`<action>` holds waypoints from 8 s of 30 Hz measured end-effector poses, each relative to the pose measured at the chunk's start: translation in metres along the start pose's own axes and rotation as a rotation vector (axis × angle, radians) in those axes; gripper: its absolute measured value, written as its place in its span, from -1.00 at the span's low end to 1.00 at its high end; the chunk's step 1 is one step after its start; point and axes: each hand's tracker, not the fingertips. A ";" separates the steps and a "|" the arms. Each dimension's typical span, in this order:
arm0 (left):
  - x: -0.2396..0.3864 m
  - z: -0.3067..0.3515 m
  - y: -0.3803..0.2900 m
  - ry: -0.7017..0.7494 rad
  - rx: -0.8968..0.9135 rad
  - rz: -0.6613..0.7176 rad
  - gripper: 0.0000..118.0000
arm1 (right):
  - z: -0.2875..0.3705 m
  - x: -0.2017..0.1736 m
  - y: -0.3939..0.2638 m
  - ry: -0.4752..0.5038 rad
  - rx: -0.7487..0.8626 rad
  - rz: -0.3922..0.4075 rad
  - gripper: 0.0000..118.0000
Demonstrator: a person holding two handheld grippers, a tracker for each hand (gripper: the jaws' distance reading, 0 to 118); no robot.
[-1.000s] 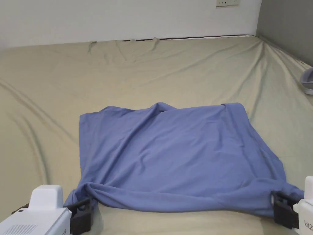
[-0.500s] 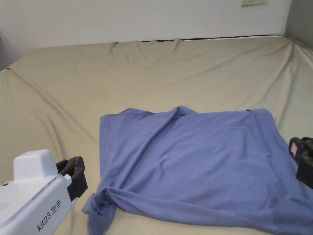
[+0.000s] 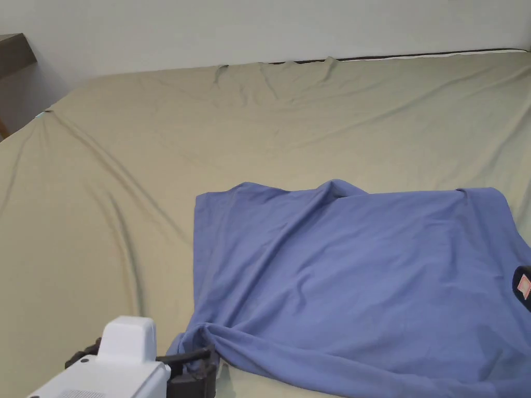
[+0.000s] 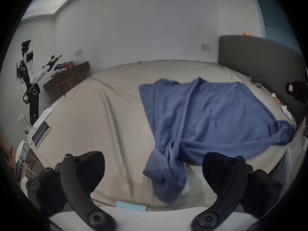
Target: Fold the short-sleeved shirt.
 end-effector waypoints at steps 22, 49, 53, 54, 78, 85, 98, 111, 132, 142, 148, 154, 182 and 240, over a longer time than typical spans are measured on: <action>0.003 -0.052 -0.001 -0.097 -0.165 0.001 -0.90 | 0.028 0.059 -0.055 -0.352 -0.230 -0.007 0.81; -0.021 -0.026 0.046 -0.212 -0.042 0.180 -0.90 | -0.001 0.045 -0.037 -0.128 -0.096 -0.047 -0.89; -0.021 -0.052 0.083 -0.166 -0.023 0.167 -0.90 | -0.053 0.055 -0.005 -0.166 -0.115 -0.028 -0.88; -0.021 -0.064 0.089 -0.160 -0.021 0.153 -0.90 | -0.067 0.060 -0.003 -0.163 -0.113 -0.033 -0.88; -0.046 -0.037 0.070 -0.123 0.003 0.242 -0.86 | -0.066 0.015 0.005 -0.043 -0.069 0.086 -0.18; -0.043 -0.058 0.050 -0.188 -0.082 0.271 -1.00 | -0.056 0.004 -0.018 0.021 -0.139 0.027 -1.00; -0.030 -0.163 0.051 -0.209 -0.143 0.173 0.85 | -0.063 0.018 -0.014 0.003 -0.151 -0.017 -1.00; -0.017 -0.191 0.069 -0.269 -0.223 0.039 -0.62 | -0.073 0.064 0.002 -0.179 -0.232 0.007 0.54; -0.004 -0.139 0.082 -0.346 -0.201 0.187 -0.65 | -0.163 0.106 -0.030 -0.066 -0.347 -0.091 -0.80; -0.015 -0.089 0.084 -0.424 -0.130 0.258 -0.68 | -0.086 0.079 -0.016 -0.090 -0.238 -0.082 -0.81; -0.019 -0.032 0.061 -0.397 -0.084 0.245 -0.68 | -0.028 0.065 -0.023 -0.092 -0.219 -0.117 -0.81; -0.018 -0.002 0.020 -0.319 -0.102 0.291 -0.68 | -0.001 0.051 -0.051 -0.119 -0.309 -0.130 -0.81; 0.017 0.021 0.120 -0.098 0.202 0.036 -0.70 | -0.025 0.013 0.035 -0.072 -0.003 0.065 -0.58; 0.007 -0.235 0.161 -0.189 -0.259 0.049 -0.93 | -0.296 0.132 0.073 -0.065 -0.549 -0.008 0.93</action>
